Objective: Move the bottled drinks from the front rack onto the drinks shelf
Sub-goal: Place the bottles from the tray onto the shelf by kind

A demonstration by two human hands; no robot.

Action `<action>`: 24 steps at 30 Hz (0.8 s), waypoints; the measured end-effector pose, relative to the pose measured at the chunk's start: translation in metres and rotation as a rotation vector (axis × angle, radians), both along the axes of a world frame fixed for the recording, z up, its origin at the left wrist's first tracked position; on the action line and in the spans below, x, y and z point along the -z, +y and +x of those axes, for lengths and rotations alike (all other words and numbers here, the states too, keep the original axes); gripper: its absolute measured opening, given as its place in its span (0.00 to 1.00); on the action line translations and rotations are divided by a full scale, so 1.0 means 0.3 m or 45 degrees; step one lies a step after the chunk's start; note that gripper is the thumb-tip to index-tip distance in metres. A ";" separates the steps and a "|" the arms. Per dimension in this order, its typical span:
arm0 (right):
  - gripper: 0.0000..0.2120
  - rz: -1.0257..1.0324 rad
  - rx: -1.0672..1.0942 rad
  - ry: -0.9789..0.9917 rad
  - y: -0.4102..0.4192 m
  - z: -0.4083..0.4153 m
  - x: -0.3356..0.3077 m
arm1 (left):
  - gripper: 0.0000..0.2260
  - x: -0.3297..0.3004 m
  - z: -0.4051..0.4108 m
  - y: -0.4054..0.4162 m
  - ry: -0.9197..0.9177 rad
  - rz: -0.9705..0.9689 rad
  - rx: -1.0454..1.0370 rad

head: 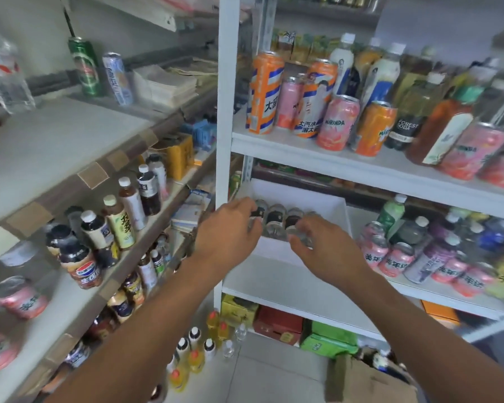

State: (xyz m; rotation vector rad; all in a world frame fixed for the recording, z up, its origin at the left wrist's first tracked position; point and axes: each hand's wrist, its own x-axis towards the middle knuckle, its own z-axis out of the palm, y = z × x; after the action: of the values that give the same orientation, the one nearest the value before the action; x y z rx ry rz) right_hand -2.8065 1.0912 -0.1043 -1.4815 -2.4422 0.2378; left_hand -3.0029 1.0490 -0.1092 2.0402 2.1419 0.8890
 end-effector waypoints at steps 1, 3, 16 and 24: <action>0.14 -0.026 0.033 -0.009 0.019 -0.002 0.017 | 0.12 0.015 -0.012 0.024 -0.010 -0.007 0.017; 0.14 -0.091 0.098 -0.012 0.057 0.004 0.058 | 0.10 0.049 -0.025 0.071 -0.018 -0.013 0.036; 0.18 -0.510 0.447 0.077 0.414 0.143 0.272 | 0.11 0.197 0.113 0.406 -0.043 -0.271 0.172; 0.28 -0.758 0.542 0.168 0.731 0.189 0.465 | 0.11 0.286 0.195 0.619 -0.043 -0.357 0.109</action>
State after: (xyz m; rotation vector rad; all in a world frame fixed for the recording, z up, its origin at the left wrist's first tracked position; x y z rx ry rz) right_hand -2.7499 1.3105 -0.2437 -2.0916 -1.9705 0.9937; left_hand -2.9442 1.2346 -0.1949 1.9452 2.0114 0.5703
